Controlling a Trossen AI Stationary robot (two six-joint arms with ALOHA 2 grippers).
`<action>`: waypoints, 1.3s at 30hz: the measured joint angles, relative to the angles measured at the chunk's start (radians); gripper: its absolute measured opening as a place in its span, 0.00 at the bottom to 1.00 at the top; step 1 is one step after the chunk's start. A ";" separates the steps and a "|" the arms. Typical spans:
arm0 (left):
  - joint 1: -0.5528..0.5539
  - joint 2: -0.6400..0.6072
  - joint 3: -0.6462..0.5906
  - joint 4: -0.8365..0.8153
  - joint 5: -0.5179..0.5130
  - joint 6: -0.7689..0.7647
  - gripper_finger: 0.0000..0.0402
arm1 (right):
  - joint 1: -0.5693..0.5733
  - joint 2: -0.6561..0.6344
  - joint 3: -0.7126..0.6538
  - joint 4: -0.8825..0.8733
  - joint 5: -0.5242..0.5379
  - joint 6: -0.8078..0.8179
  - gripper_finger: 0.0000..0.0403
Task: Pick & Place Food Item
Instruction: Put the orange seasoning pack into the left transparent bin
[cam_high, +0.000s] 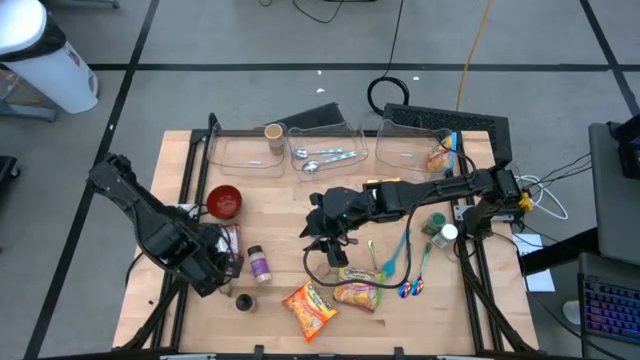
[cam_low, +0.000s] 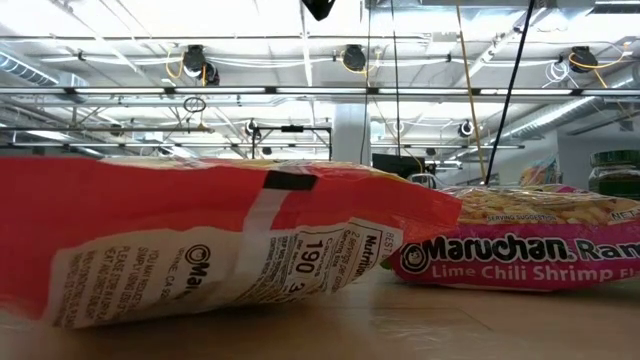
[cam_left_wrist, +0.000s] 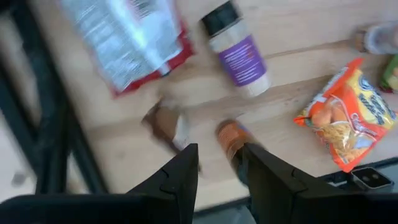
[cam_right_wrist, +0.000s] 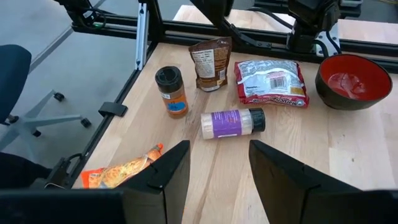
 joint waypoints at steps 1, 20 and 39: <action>0.002 0.000 0.014 -0.021 0.022 -0.038 0.33 | 0.000 0.000 0.000 -0.001 0.000 0.000 0.40; -0.027 0.001 -0.081 0.053 0.072 -0.254 0.33 | -0.001 0.000 0.000 -0.096 0.001 -0.028 0.40; -0.027 0.001 -0.178 0.111 0.168 -0.253 0.33 | -0.002 0.000 -0.001 -0.102 0.004 -0.031 0.40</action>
